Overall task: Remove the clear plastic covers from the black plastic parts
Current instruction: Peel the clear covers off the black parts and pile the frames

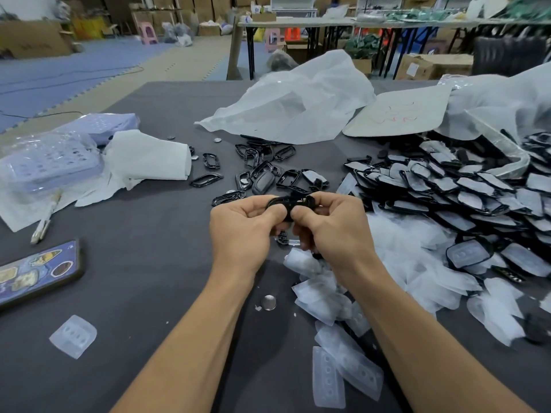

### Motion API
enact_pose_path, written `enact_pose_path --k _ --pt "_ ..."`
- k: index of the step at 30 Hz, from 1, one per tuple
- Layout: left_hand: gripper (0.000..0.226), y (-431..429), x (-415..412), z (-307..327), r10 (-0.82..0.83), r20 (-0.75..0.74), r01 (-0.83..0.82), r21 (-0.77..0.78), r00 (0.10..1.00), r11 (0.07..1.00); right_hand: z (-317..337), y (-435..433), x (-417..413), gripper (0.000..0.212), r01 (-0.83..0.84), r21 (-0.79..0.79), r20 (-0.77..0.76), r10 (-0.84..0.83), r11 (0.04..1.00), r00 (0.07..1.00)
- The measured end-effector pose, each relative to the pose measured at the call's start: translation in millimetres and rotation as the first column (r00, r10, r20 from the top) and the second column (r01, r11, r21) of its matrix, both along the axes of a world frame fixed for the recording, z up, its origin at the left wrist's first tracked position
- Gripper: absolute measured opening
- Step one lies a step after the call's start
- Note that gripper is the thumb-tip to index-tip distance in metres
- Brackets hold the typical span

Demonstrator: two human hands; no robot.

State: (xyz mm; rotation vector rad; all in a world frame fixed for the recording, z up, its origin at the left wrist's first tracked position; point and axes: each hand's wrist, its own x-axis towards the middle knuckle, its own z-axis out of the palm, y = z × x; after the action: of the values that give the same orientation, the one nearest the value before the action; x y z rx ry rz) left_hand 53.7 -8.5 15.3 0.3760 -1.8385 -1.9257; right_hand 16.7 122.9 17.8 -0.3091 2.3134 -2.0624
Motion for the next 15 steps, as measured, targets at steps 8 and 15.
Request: enact_pose_path --k 8,15 --pt "0.021 5 -1 -5 0.026 0.05 -0.024 -0.036 0.998 0.999 -3 -1 4 0.017 0.081 0.131 -0.088 -0.07 0.988 0.994" --pt "0.022 -2 1 0 -0.156 0.114 0.138 0.152 0.981 0.979 5 11 -3 0.022 -0.01 0.247 -0.083 0.031 0.969 0.996"
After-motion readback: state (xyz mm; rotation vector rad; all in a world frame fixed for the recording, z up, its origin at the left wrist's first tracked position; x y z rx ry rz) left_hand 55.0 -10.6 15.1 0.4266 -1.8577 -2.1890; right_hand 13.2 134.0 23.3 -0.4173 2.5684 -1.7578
